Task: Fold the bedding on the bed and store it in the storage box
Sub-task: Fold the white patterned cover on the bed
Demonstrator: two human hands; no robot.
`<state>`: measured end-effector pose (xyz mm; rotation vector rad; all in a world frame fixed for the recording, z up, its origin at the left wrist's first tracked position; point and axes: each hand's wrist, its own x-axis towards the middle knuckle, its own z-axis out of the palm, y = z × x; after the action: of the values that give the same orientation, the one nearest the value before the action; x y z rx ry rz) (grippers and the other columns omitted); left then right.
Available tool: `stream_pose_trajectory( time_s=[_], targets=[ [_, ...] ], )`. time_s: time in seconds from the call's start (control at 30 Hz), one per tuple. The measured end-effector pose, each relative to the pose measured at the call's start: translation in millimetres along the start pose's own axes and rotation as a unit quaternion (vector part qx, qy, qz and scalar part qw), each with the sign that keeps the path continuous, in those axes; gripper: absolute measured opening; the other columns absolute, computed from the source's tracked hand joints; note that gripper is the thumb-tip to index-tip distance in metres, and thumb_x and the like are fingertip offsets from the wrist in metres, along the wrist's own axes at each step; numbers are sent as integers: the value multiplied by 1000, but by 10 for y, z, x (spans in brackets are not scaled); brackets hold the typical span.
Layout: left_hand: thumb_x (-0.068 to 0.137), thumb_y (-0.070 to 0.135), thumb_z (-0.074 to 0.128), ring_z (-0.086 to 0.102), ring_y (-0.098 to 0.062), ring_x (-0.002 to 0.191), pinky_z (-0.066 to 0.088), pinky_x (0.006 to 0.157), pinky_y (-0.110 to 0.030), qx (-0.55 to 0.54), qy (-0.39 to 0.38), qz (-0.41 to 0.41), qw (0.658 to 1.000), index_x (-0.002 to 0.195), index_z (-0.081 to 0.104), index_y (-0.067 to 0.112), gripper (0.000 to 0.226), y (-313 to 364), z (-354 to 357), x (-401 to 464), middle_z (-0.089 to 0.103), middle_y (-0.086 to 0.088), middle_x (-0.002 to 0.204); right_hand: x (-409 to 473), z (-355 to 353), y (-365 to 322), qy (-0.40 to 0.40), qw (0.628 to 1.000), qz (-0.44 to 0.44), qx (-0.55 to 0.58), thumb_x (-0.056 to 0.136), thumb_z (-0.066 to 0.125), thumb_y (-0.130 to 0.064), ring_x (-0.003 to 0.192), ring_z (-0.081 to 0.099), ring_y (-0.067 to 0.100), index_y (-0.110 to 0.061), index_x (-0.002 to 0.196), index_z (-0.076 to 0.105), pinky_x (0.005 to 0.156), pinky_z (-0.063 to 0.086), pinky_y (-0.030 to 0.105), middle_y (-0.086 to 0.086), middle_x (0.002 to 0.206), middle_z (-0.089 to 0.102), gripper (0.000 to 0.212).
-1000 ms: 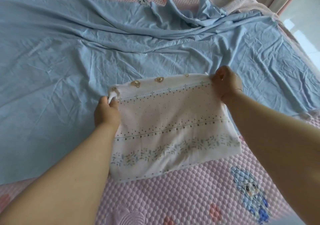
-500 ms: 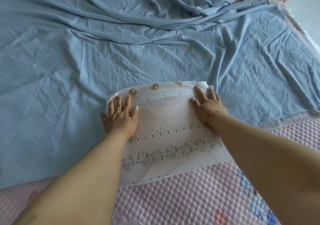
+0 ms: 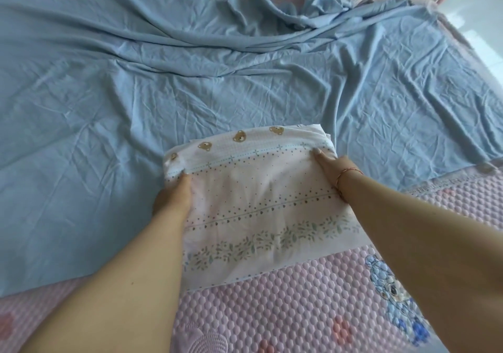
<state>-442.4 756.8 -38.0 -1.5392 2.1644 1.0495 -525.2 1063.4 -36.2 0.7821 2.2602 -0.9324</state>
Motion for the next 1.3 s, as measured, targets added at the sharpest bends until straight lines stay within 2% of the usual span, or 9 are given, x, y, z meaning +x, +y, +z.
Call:
stream_pose_trajectory(
  time_s=[0.2, 0.33, 0.43, 0.53, 0.73, 0.93, 1.13, 1.23, 1.3],
  targets=[
    [87, 64, 48, 58, -35, 111, 48, 85, -36, -58, -17, 17, 998, 134, 49, 3, 76, 246, -253, -325, 57, -17, 130, -302, -223, 9, -2, 999, -16, 52, 88, 44, -62, 85, 53, 30, -2, 123, 53, 73, 40, 33, 13, 104, 58, 70],
    [85, 71, 43, 61, -36, 105, 51, 92, -42, -45, -9, 42, 998, 130, 51, 1, 84, 474, -370, -656, 61, -19, 121, -504, -505, -1, 14, 998, -26, 60, 90, 45, -58, 78, 52, 28, 2, 112, 57, 70, 39, 33, 11, 88, 56, 65],
    [84, 74, 41, 60, -36, 103, 51, 93, -46, -37, -9, 56, 998, 132, 48, 1, 88, 627, -436, -931, 59, -19, 122, -635, -770, 11, 27, 996, -34, 72, 91, 45, -56, 82, 51, 29, 2, 113, 56, 72, 37, 33, 12, 88, 54, 64],
    [86, 74, 40, 59, -37, 102, 51, 90, -46, -30, -9, 78, 996, 132, 48, 2, 86, 721, -481, -1153, 58, -20, 121, -776, -1009, 64, 35, 996, -36, 79, 92, 43, -56, 91, 53, 32, 4, 118, 54, 74, 36, 33, 16, 101, 57, 66],
    [95, 56, 45, 57, -39, 115, 48, 97, -48, -14, -33, 160, 986, 129, 54, 4, 63, 838, -451, -1677, 58, -23, 128, -1122, -1452, 486, 54, 990, -7, 133, 92, 44, -56, 117, 50, 36, 2, 136, 41, 82, 35, 34, 20, 132, 50, 73],
    [96, 58, 38, 60, -38, 98, 45, 68, -34, 14, -80, 197, 977, 128, 49, -4, 70, 958, -240, -2259, 59, -25, 118, -1518, -1896, 1041, 96, 978, 24, 185, 94, 43, -53, 121, 48, 36, -2, 137, 45, 98, 37, 37, 22, 136, 48, 67],
    [97, 45, 48, 60, -39, 111, 51, 89, -41, 42, -180, 299, 936, 122, 56, -3, 55, 1256, 57, -2883, 60, -25, 123, -2017, -2286, 1719, 185, 945, 89, 256, 92, 43, -56, 115, 52, 35, 2, 131, 51, 86, 38, 33, 22, 128, 54, 70],
    [97, 43, 51, 61, -39, 112, 51, 89, -41, 72, -232, 350, 905, 121, 58, -2, 52, 1335, 239, -3276, 61, -24, 123, -2445, -2448, 2081, 236, 920, 110, 291, 98, 43, -41, 126, 45, 34, 1, 136, 45, 98, 36, 34, 20, 139, 47, 56],
    [95, 44, 53, 63, -36, 106, 53, 91, -44, 91, -272, 385, 877, 121, 59, 0, 51, 1307, 366, -3611, 62, -22, 123, -2773, -2483, 2422, 273, 901, 116, 317, 100, 37, -37, 127, 43, 34, -11, 143, 39, 101, 35, 36, 17, 144, 41, 50]
  ],
)
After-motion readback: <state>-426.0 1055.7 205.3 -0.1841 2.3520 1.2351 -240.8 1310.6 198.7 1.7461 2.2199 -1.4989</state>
